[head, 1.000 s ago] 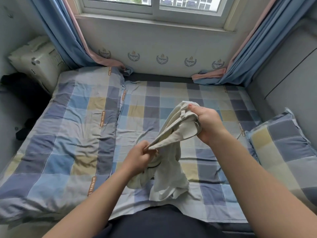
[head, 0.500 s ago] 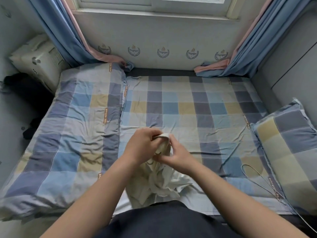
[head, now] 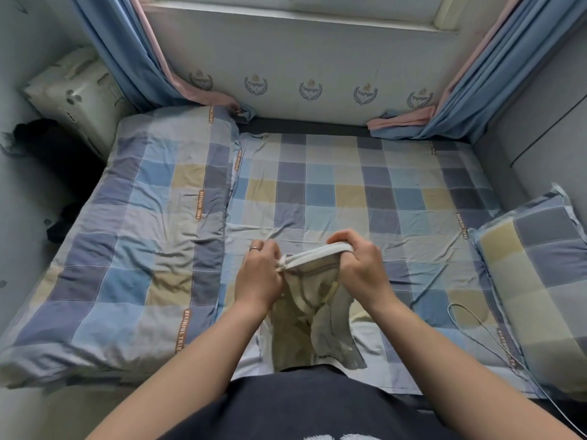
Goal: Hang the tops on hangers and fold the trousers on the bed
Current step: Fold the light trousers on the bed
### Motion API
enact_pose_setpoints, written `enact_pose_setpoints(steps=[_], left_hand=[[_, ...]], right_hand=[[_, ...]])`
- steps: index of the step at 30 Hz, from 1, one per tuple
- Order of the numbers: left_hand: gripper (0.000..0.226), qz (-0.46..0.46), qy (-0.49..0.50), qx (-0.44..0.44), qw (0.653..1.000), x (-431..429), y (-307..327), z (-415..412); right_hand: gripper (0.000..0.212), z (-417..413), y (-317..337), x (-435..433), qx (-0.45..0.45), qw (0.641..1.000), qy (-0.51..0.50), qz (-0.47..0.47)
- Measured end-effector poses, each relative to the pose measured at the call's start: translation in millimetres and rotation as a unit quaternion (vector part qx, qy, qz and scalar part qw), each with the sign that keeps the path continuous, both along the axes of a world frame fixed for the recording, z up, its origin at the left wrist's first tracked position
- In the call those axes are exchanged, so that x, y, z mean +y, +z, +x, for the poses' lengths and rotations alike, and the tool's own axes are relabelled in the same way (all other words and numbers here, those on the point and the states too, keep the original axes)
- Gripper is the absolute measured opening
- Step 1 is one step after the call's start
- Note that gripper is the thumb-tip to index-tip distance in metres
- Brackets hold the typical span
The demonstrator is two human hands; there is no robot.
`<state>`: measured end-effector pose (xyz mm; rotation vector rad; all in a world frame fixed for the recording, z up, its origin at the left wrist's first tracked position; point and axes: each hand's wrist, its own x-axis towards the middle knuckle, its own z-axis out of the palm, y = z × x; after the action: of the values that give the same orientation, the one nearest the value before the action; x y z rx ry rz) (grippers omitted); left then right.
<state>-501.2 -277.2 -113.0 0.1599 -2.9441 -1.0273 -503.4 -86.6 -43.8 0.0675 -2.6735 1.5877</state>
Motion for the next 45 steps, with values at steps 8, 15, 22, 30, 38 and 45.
enact_pose_setpoints(steps=[8,15,22,30,38,45], left_hand=[[0.028,-0.065,0.111,-0.073,0.989,-56.8,-47.5,-0.3],[0.023,-0.098,0.147,-0.113,0.978,-93.4,-70.3,21.8],[0.031,-0.123,0.196,-0.167,0.958,-132.6,-86.3,51.4],[0.027,0.032,0.342,-0.257,0.903,-151.0,-92.9,40.5],[0.023,0.493,0.439,-0.361,0.658,-143.1,-75.5,29.0],[0.029,0.538,0.387,-0.286,0.692,-134.0,-65.5,27.4]], right_hand=[[0.039,-3.1,-45.3,65.3,-0.025,0.983,-0.100,0.153],[0.028,6.7,-102.8,103.7,-0.160,0.924,-0.090,0.336],[0.028,15.1,-120.0,142.2,-0.215,0.888,-0.139,0.381],[0.040,15.2,-122.4,148.3,-0.316,0.874,-0.199,0.311],[0.041,22.4,-118.8,135.7,-0.463,0.805,-0.335,-0.158],[0.022,26.5,-105.2,138.5,-0.440,0.774,-0.272,-0.366]])
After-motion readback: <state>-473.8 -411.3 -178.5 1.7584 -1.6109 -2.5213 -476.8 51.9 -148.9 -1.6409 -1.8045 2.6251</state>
